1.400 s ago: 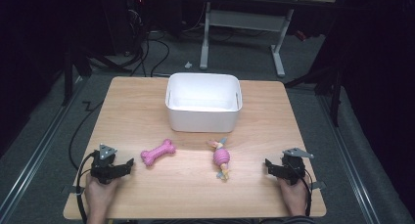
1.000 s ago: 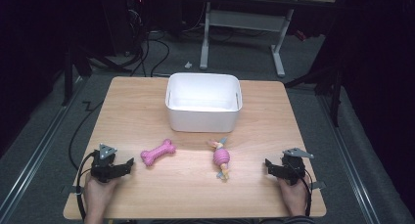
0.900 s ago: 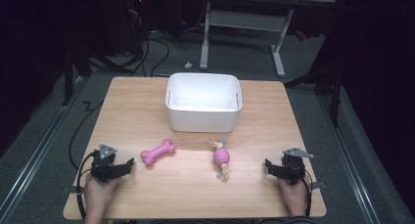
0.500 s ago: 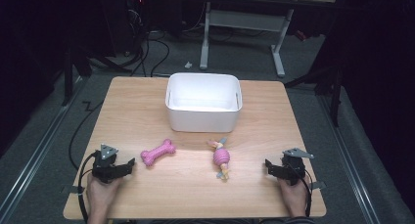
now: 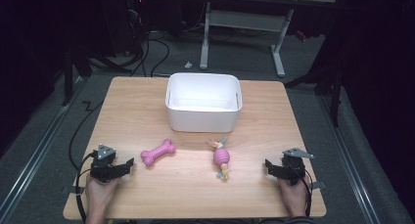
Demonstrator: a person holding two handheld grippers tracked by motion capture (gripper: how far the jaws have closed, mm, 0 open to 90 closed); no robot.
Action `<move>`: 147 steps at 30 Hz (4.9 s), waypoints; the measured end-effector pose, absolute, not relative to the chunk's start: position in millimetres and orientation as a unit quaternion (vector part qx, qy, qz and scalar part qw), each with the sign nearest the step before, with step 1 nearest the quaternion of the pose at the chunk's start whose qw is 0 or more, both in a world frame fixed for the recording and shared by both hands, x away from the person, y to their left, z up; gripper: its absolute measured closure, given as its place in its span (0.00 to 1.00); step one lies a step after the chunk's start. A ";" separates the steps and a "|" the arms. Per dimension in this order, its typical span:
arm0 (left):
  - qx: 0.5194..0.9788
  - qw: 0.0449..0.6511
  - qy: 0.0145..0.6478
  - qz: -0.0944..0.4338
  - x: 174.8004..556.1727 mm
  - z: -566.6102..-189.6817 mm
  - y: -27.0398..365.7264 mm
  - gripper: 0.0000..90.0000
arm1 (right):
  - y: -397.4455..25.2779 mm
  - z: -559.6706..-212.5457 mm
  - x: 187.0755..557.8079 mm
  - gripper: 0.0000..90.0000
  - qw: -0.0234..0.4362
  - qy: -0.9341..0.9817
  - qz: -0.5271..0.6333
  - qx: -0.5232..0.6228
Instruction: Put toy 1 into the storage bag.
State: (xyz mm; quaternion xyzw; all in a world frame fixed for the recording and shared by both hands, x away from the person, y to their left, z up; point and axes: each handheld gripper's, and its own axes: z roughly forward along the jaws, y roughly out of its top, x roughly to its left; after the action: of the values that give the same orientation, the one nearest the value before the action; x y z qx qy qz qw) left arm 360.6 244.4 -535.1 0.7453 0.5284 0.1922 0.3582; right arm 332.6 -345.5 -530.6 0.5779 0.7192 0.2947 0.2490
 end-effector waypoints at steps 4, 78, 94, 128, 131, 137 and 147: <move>0.743 0.371 0.525 0.187 357.4 -531.8 246.9 0.24 | -345.5 -530.6 332.6 0.22 0.249 0.719 0.295 0.578; 0.865 0.304 0.364 0.163 402.0 -511.1 141.4 0.47 | -344.8 -530.4 332.0 0.22 0.247 0.720 0.295 0.578; 0.874 0.298 0.356 0.145 406.4 -513.2 141.4 0.58 | -344.8 -530.4 332.0 0.22 0.247 0.720 0.295 0.578; 0.845 0.358 0.373 0.132 393.5 -480.2 163.6 0.66 | -344.8 -530.4 332.0 0.22 0.247 0.720 0.295 0.577; 0.841 0.369 0.374 0.131 391.3 -470.0 166.4 0.66 | -344.9 -530.4 332.0 0.22 0.247 0.720 0.295 0.577; 0.835 0.385 0.372 0.130 388.7 -453.5 166.3 0.66 | -344.7 -530.4 331.8 0.22 0.246 0.720 0.295 0.577; 0.825 0.410 0.372 0.116 389.6 -428.7 166.7 0.66 | -344.7 -530.4 331.7 0.22 0.246 0.721 0.296 0.575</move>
State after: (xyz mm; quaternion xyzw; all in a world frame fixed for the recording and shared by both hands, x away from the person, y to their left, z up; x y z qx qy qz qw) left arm 389.6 166.7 -428.7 0.8249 0.3715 0.1160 0.4100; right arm 331.7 -344.7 -530.4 0.5755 0.7214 0.2960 0.2464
